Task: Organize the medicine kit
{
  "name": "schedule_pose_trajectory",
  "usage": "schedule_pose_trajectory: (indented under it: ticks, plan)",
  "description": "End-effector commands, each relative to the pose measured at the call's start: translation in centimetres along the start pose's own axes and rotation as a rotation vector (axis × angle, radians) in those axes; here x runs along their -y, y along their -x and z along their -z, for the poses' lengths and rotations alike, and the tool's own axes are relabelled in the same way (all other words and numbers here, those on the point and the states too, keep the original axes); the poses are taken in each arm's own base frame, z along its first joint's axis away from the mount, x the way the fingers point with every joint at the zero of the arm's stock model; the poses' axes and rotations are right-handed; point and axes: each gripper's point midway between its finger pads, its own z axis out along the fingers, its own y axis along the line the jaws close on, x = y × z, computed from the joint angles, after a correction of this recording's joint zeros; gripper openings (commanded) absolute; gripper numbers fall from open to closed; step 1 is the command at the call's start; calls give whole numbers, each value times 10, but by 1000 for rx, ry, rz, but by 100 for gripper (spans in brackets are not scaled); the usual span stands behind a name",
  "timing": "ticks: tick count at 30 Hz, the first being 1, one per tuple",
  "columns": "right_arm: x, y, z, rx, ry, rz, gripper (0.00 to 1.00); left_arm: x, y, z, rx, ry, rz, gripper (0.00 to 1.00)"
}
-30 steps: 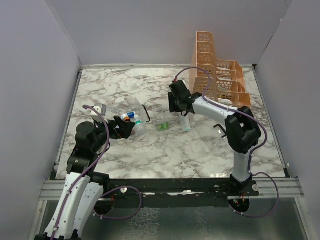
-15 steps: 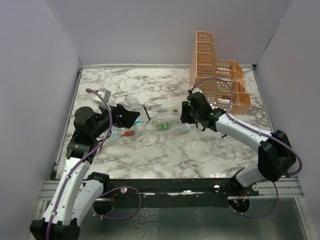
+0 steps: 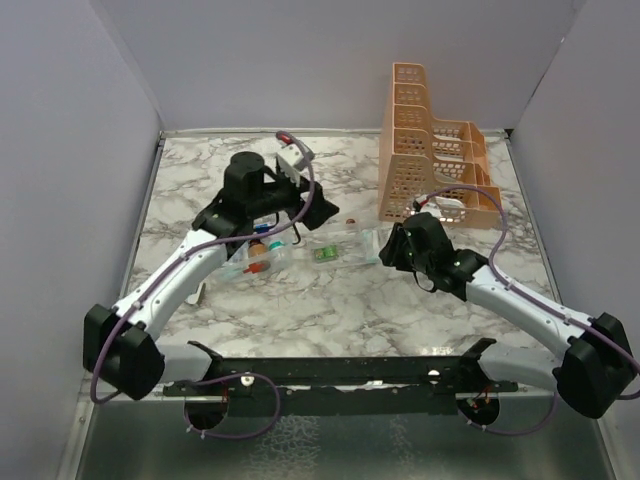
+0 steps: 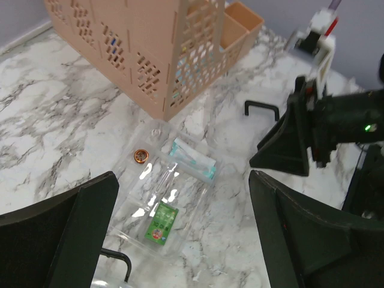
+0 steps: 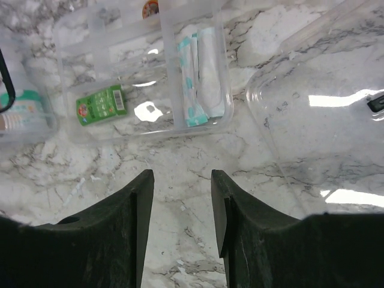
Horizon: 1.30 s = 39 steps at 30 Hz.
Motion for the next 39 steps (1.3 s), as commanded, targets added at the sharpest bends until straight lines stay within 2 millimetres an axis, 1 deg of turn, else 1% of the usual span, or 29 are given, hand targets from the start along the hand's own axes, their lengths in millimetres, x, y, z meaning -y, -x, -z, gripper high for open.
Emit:
schedule_pose_trajectory:
  ticks: [1,4,5,7,9,11,12,13,14,16,19,20,22,24,27,32,39]
  plan:
    - [19,22,12,143,-98,-141,44,5,-21,-36,-84,-63,-266,94]
    - [36,24,17,180,-164,-159,44,-3,-50,-61,-175,-76,-331,95]
    - [39,24,19,186,-179,-157,44,-6,-64,-69,-220,-90,-332,94]
    - [43,23,23,184,-195,-156,44,-6,-79,-81,-277,-119,-353,93]
    - [45,22,26,185,-195,-158,44,0,-92,-89,-326,-186,-389,92]
    - [46,22,30,193,-189,-162,44,5,-106,-94,-375,-250,-451,88]
    - [48,21,31,195,-191,-163,44,7,-113,-93,-407,-268,-473,87]
    - [50,21,33,198,-194,-167,44,4,-127,-96,-452,-284,-506,86]
    - [52,19,35,197,-199,-172,44,1,-130,-100,-472,-282,-533,84]
    - [55,16,39,198,-199,-192,44,-9,-142,-105,-525,-258,-574,76]
    - [54,14,43,206,-173,-203,44,-20,-156,-115,-572,-238,-600,64]
    - [54,14,44,209,-165,-198,44,-25,-162,-118,-591,-225,-595,61]
    - [54,15,47,216,-155,-192,44,-31,-173,-122,-620,-214,-596,59]
    - [55,15,48,222,-152,-188,44,-34,-180,-125,-635,-209,-600,58]
    - [56,14,50,223,-153,-186,44,-37,-185,-128,-643,-204,-602,57]
    - [55,12,46,213,-150,-181,44,-46,-194,-133,-675,-158,-589,52]
    - [54,10,44,204,-143,-169,44,-54,-205,-139,-703,-137,-570,52]
